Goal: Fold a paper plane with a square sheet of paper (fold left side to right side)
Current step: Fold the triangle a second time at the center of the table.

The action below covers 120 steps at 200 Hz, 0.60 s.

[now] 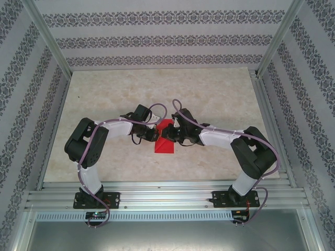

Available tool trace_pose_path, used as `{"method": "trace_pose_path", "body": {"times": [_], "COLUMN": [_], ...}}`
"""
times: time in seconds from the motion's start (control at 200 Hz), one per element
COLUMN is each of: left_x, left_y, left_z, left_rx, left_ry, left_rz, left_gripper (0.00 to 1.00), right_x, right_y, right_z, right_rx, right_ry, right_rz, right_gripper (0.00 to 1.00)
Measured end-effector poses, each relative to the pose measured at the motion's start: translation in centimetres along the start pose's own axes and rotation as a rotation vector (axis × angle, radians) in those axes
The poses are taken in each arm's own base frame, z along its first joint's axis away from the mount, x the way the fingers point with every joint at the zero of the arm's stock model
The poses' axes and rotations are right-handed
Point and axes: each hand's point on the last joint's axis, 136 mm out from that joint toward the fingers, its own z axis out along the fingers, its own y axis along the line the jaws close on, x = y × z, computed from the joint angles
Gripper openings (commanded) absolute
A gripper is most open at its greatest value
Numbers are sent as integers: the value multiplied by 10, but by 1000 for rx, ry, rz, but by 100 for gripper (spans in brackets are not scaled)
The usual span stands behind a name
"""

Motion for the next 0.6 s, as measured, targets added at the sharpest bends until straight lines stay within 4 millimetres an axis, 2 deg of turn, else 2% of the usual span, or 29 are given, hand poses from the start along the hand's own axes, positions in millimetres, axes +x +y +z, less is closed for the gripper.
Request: {"method": "trace_pose_path", "body": {"times": [0.1,0.23,0.6], "left_x": [0,0,0], "left_y": [0,0,0], "left_z": [0,0,0], "left_rx": [0,0,-4], "left_ry": [-1,-1,-1], "left_rz": [1,1,2], "left_gripper": [6,6,6], "right_x": [-6,-4,-2], "right_y": [1,-9,-16], "right_z": [10,20,24], "right_rx": [3,27,37], "right_ry": [1,18,22], "right_rz": [1,14,21], "right_gripper": [11,11,11]}}
